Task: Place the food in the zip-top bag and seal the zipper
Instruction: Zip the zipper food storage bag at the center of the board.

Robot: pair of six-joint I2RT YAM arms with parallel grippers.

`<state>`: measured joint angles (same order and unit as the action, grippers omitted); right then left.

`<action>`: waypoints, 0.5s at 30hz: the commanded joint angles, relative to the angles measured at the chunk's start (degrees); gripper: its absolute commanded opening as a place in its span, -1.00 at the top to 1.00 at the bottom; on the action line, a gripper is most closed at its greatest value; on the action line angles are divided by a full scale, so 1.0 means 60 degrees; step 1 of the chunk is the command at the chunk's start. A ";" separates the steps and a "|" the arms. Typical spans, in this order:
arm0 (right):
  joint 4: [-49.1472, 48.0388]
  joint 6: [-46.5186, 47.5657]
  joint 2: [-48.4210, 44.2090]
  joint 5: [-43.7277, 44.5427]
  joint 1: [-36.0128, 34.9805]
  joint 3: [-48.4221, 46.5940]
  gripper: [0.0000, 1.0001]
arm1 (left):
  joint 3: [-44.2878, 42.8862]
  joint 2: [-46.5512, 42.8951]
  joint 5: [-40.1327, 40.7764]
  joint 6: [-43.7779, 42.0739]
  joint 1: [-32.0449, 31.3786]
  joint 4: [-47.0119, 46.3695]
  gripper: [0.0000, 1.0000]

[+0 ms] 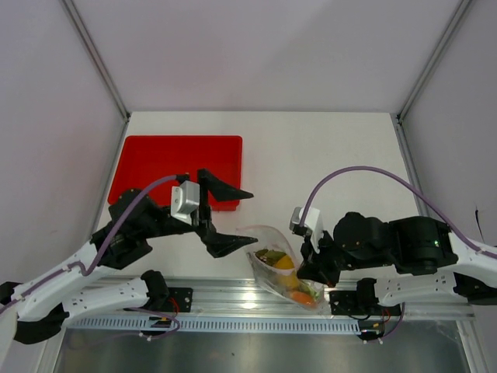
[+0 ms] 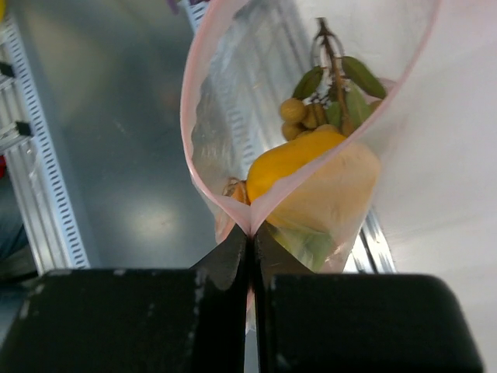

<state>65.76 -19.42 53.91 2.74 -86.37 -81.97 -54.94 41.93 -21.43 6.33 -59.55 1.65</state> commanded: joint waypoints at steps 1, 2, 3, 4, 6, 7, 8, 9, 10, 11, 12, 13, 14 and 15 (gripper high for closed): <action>-0.0325 0.0204 -0.0021 -0.1334 0.0010 -0.0298 1.00 | -0.1549 0.0933 -0.3045 -0.2357 0.0008 0.1227 -0.99; -0.0310 0.0190 0.0023 -0.1539 0.0024 -0.0312 1.00 | -0.1798 0.1487 -0.3470 -0.2518 0.0008 0.1567 -0.99; -0.0296 0.0161 0.0096 -0.1585 0.0024 -0.0312 1.00 | -0.2410 0.1739 -0.4301 -0.2693 0.0008 0.1875 -0.99; -0.0266 0.0131 0.0112 -0.1643 0.0024 -0.0298 1.00 | -0.2546 0.1974 -0.4657 -0.2739 0.0008 0.2154 -0.99; -0.0310 0.0087 0.0112 -0.1775 0.0024 -0.0268 1.00 | -0.2679 0.2444 -0.5592 -0.2696 0.0008 0.2362 -0.99; -0.0368 0.0087 0.0083 -0.1776 0.0024 -0.0268 1.00 | -0.2665 0.2561 -0.5816 -0.2623 0.0008 0.2304 -0.99; -0.0369 0.0058 0.0053 -0.1776 0.0024 -0.0283 1.00 | -0.2651 0.2780 -0.6006 -0.2593 -0.0021 0.2274 -0.99; -0.0354 0.0043 0.0053 -0.1790 0.0024 -0.0355 1.00 | -0.2636 0.2883 -0.6226 -0.2607 -0.0079 0.2274 -0.99; -0.0383 0.0029 0.0024 -0.1819 0.0010 -0.0371 1.00 | -0.2607 0.2986 -0.6330 -0.2636 -0.0109 0.2274 -0.99; -0.0427 0.0058 0.0009 -0.1834 0.0010 -0.0385 1.00 | -0.2592 0.3074 -0.6403 -0.2680 -0.0153 0.2288 -0.99; -0.0471 0.0072 -0.0049 -0.1878 0.0010 -0.0371 1.00 | -0.2592 0.3278 -0.6476 -0.2724 -0.0168 0.2274 -0.99; -0.0500 0.0087 -0.0049 -0.1849 0.0010 -0.0385 1.00 | -0.2606 0.3396 -0.6695 -0.2739 -0.0197 0.2259 -0.99; -0.0529 0.0073 -0.0093 -0.1805 0.0010 -0.0385 1.00 | -0.2650 0.3513 -0.6827 -0.2725 -0.0197 0.2274 -0.99; -0.0501 0.0087 -0.0093 -0.1761 0.0010 -0.0385 1.00 | -0.2679 0.3761 -0.6974 -0.2739 -0.0212 0.2448 -0.99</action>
<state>65.69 -19.40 54.59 -6.96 -86.37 -81.97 -69.93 63.16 -56.01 -7.57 -60.27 15.55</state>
